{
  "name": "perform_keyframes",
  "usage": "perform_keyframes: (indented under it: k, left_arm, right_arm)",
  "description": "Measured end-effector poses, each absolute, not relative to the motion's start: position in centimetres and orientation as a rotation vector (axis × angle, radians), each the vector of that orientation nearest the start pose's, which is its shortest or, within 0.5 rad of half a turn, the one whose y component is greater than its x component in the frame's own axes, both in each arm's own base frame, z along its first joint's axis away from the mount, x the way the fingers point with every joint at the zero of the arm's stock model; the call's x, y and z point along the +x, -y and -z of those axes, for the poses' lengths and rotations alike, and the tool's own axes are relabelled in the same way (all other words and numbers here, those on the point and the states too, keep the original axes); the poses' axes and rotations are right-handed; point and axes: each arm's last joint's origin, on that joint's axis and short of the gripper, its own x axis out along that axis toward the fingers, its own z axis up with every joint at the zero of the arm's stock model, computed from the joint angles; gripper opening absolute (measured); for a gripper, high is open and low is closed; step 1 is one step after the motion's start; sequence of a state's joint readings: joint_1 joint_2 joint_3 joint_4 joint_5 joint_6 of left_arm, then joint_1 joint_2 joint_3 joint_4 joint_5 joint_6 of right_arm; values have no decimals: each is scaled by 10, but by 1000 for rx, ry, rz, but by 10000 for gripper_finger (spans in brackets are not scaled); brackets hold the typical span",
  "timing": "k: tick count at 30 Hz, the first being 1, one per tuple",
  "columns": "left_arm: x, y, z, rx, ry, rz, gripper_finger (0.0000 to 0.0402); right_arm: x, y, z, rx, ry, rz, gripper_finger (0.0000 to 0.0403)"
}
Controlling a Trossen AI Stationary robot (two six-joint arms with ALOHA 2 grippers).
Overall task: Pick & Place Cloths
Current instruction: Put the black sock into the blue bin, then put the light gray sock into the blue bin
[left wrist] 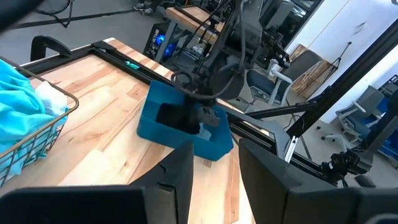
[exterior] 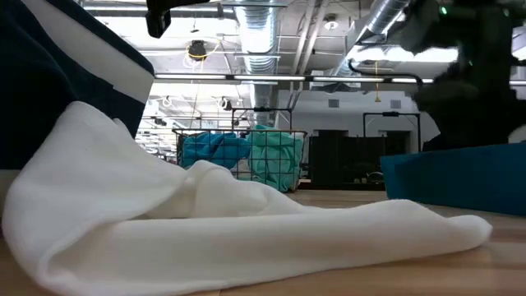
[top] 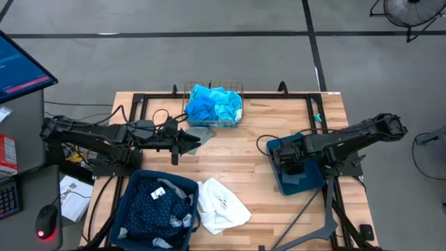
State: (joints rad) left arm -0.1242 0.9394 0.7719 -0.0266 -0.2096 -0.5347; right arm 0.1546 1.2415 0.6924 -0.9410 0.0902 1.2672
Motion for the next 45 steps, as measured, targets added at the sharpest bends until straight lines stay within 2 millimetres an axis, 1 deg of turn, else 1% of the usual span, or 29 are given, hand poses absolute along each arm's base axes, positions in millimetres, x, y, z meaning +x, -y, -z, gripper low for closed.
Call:
perform_keyframes:
  k: [2, 6, 11, 14, 18, 23, 30, 33, 37, 42, 45]
  left_arm:
    - [209, 20, -316, -496, -165, -134, 112]
    - [208, 20, -312, -485, -211, -146, 112]
    - [202, 18, -294, -449, -388, -233, 112]
    - [197, 16, -282, -436, -507, -309, 112]
    - [198, 15, -266, -382, -637, -390, 112]
    - [210, 13, -242, -272, -760, -527, 112]
    - [233, 11, -200, -202, -971, -583, 114]
    - [239, 7, -185, -217, -1046, -590, 128]
    - [243, -3, -173, -300, -1099, -623, 161]
    - [245, -17, -168, -361, -1114, -656, 211]
    - [245, -27, -167, -448, -1122, -666, 236]
  right_arm:
    - [185, -26, -193, 822, -1259, 852, 273]
    - [189, -26, -214, 775, -1257, 855, 275]
    - [191, -27, -230, 770, -1258, 853, 275]
    - [193, -29, -235, 770, -1242, 834, 275]
    - [197, -31, -237, 770, -1207, 816, 275]
    - [200, -32, -237, 780, -1175, 797, 276]
    - [204, -33, -238, 801, -1139, 770, 276]
    - [204, -33, -238, 801, -1136, 768, 276]
    - [205, -34, -239, 788, -1134, 748, 276]
    - [206, -34, -239, 789, -1128, 741, 276]
    - [206, -34, -239, 788, -1129, 740, 276]
